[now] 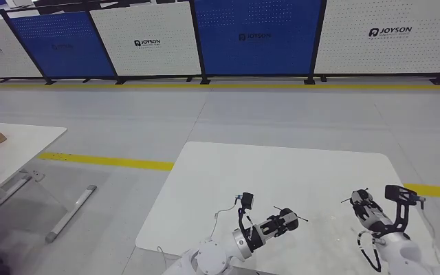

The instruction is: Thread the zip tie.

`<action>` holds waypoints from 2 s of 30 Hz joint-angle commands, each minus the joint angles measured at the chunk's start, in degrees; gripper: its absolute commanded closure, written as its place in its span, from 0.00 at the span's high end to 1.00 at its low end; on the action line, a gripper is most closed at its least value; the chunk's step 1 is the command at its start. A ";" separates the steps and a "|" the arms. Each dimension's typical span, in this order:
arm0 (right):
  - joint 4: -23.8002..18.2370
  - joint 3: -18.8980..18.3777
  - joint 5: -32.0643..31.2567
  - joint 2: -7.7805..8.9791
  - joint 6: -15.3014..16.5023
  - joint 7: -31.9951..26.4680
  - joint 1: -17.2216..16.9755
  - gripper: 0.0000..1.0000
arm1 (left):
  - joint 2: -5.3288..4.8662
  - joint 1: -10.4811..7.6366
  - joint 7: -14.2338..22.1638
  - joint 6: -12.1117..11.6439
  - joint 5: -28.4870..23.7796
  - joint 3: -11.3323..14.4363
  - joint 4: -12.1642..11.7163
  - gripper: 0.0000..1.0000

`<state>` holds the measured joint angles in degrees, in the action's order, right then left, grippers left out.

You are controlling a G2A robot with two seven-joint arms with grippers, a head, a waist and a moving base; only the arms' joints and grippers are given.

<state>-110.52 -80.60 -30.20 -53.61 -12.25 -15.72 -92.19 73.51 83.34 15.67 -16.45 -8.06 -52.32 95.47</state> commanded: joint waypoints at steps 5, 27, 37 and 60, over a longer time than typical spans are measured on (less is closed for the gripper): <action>1.83 2.10 0.79 -1.09 2.02 8.90 -1.34 0.00 | 0.00 0.00 0.00 0.00 0.00 0.00 0.00 0.00; 1.83 2.91 -1.70 -1.84 4.41 18.71 -5.47 0.00 | 0.05 -0.79 -1.25 1.78 5.04 1.10 1.17 0.00; 1.83 2.91 -1.70 -1.84 4.41 18.71 -5.47 0.00 | 0.71 -2.39 -4.79 7.74 14.00 5.36 2.17 0.00; 3.88 -13.22 11.67 -0.32 31.73 6.04 -16.46 0.00 | 0.71 -2.39 -4.79 7.74 14.00 5.36 2.17 0.00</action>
<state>-106.64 -93.80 -18.57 -53.93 19.46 -9.69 -108.66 74.22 80.95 10.88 -8.71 5.94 -46.97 97.64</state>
